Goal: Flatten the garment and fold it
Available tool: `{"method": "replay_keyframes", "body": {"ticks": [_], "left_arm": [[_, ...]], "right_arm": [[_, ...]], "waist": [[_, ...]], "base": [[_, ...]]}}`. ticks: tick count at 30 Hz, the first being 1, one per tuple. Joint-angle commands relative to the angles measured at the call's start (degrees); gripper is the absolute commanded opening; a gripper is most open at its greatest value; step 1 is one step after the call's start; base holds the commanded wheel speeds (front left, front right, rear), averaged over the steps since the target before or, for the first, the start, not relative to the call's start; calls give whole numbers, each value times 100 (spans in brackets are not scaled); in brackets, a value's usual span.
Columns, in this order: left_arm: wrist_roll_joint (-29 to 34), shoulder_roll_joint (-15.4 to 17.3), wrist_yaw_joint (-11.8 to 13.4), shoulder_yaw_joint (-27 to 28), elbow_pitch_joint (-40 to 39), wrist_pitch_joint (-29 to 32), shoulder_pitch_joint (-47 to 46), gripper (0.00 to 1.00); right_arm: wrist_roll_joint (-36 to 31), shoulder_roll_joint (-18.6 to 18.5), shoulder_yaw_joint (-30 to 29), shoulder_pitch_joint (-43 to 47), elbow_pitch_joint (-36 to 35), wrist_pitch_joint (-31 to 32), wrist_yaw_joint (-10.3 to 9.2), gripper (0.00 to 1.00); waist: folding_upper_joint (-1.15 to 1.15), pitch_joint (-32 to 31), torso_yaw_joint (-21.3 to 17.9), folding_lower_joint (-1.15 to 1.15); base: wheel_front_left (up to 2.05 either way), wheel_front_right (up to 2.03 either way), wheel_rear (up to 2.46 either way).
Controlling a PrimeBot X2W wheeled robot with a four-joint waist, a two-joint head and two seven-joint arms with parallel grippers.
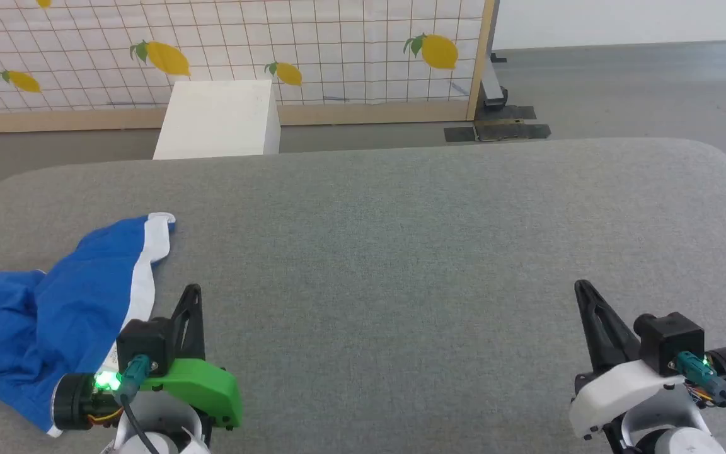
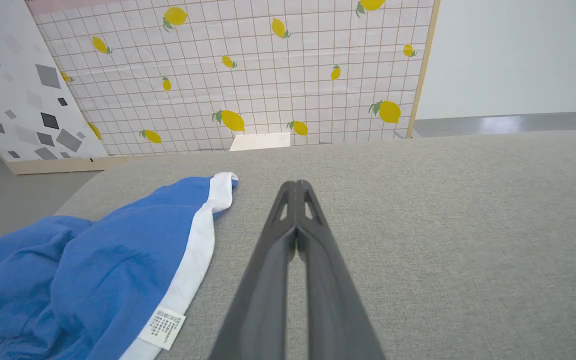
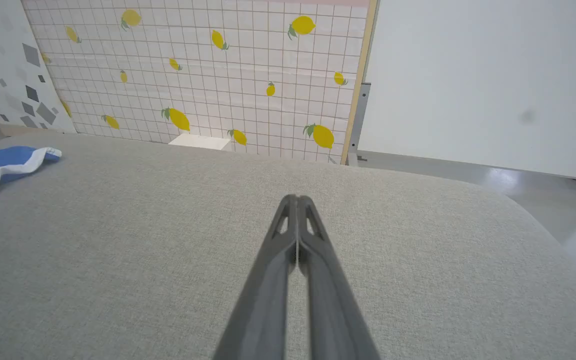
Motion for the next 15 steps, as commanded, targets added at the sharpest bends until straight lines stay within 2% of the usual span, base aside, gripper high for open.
{"method": "replay_keyframes", "body": {"ticks": [1, 15], "left_arm": [[59, -29, 38, 8, -15, 8, 65, 0], [59, -29, 38, 8, -15, 8, 65, 0]], "right_arm": [[-36, 2, -6, -79, -29, 1, -9, 0], [-36, 2, -6, -79, -29, 1, -9, 0]], "waist": [[0, 0, 0, 0], [0, 0, 0, 0]], "base": [[0, 0, 0], [0, 0, 0]]}}
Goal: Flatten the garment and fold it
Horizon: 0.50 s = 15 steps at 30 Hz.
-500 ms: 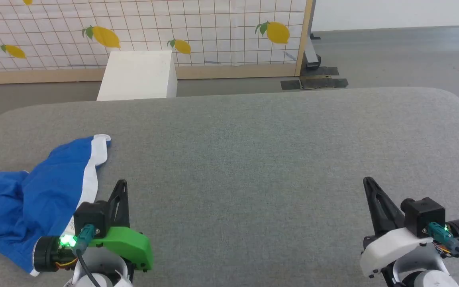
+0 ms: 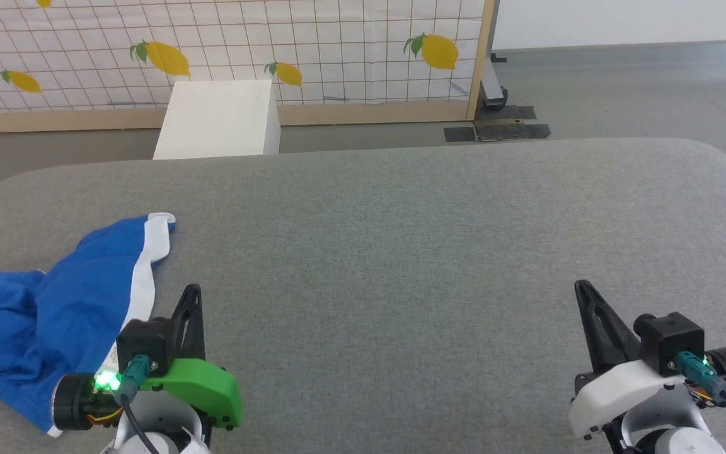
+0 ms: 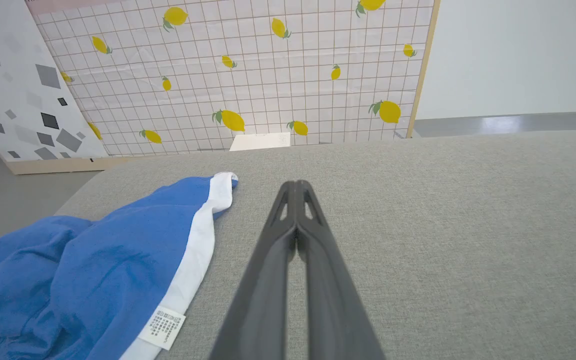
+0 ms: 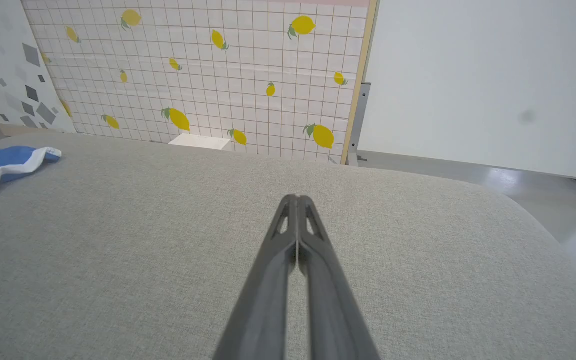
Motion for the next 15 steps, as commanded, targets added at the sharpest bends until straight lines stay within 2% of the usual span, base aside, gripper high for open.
{"method": "replay_keyframes", "body": {"ticks": [1, 5, 6, 15], "left_arm": [[59, -29, 38, 8, -15, 8, 65, 0], [59, -29, 38, 8, -15, 8, 65, 0], [-3, 0, -1, 0, 1, -1, -1, 100], [-57, 3, -26, -8, 58, -73, 22, 100]], "right_arm": [[-36, 2, -6, -79, -29, 1, -9, 0], [-36, 2, -6, -79, -29, 1, -9, 0], [4, 0, 0, 1, 1, -1, 1, 100], [113, 0, 20, 17, 79, -74, 1, 100]], "waist": [[0, 0, 0, 0], [0, 0, 0, 0], [0, 0, 0, 0], [0, 2, 6, 0]], "base": [[0, 0, 0], [0, 0, 0], [0, 0, 0], [0, 0, 0]]}}
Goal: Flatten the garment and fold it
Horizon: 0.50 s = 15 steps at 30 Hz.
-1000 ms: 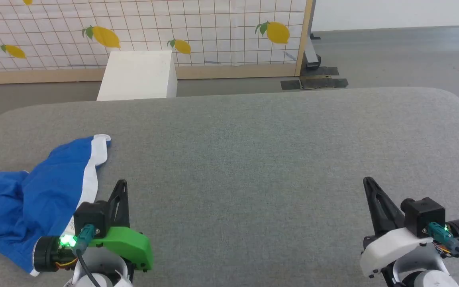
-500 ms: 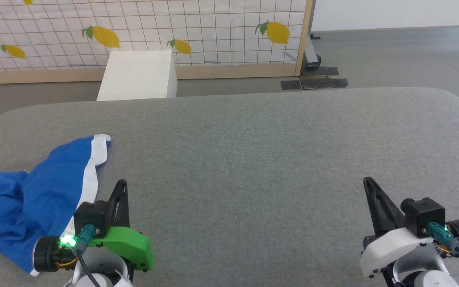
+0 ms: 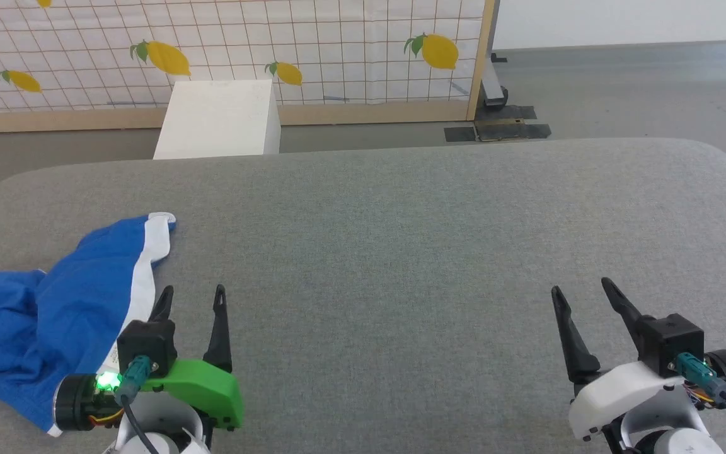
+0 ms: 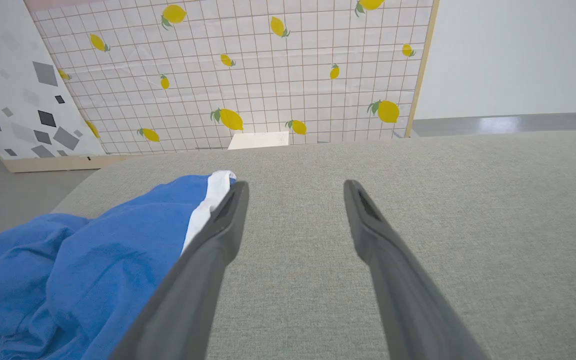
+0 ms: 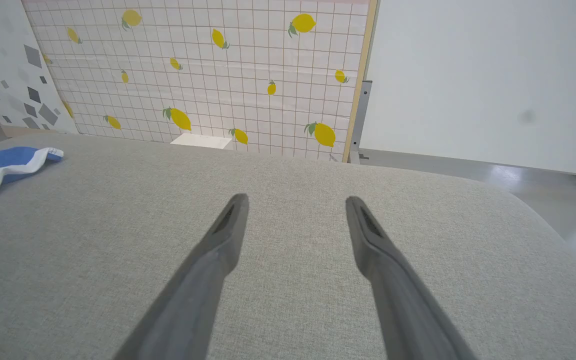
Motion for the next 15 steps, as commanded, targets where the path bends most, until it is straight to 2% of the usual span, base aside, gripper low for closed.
{"method": "replay_keyframes", "body": {"ticks": [1, 15], "left_arm": [[-20, 3, -23, 6, 35, -62, 25, 100], [-126, 2, -73, 71, 145, -227, 60, 100]], "right_arm": [[85, 0, 17, 17, 42, -65, -1, 100], [303, 0, 59, 52, 192, -231, -2, 100]], "waist": [[0, 0, 4, 0], [0, 0, 173, 0]], "base": [[0, 0, 0], [0, 0, 0]]}}
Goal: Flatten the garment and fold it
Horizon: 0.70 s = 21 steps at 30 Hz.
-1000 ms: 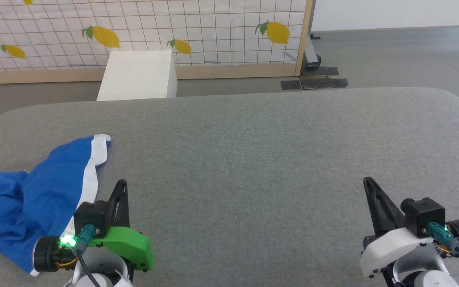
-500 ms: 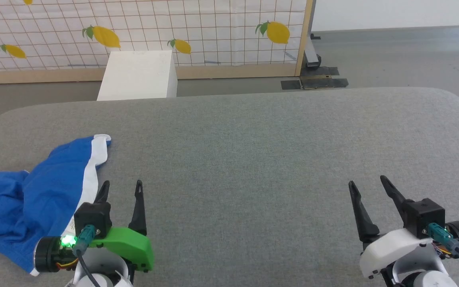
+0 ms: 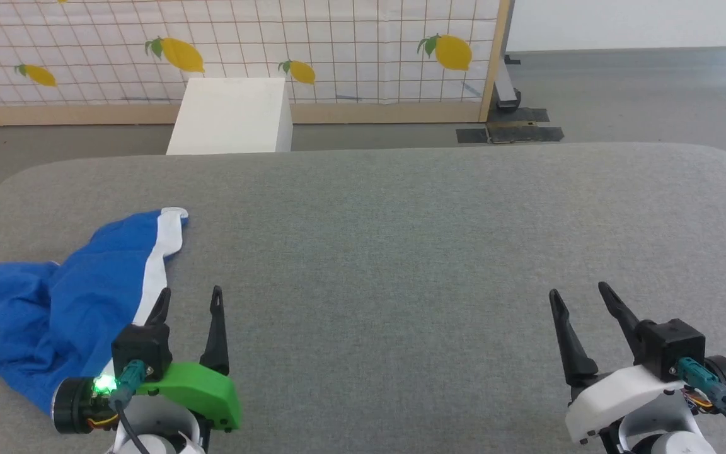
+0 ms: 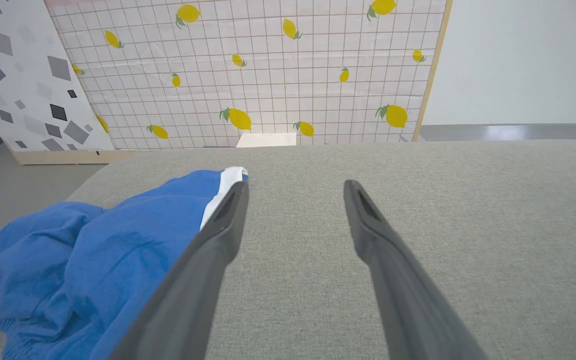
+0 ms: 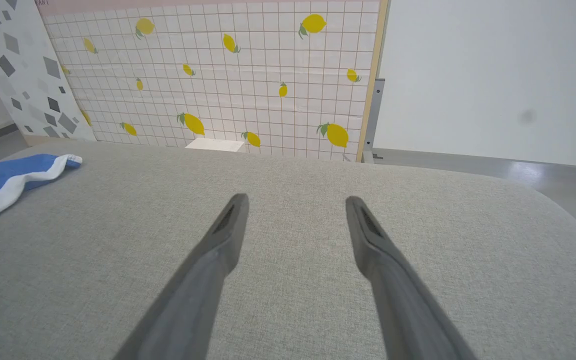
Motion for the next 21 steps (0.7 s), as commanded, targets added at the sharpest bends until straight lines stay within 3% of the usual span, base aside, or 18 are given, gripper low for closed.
{"method": "replay_keyframes", "body": {"ticks": [1, 21], "left_arm": [[-43, 2, -37, 25, 38, -57, 62, 100], [-162, -6, -99, 156, 197, -292, 137, 100]], "right_arm": [[73, 0, 24, 44, 44, -60, -2, 100], [409, 1, 140, 51, 328, -296, -3, 100]], "waist": [[0, -1, 52, 0], [0, -36, 774, 0]], "base": [[0, 0, 0], [0, 0, 0]]}}
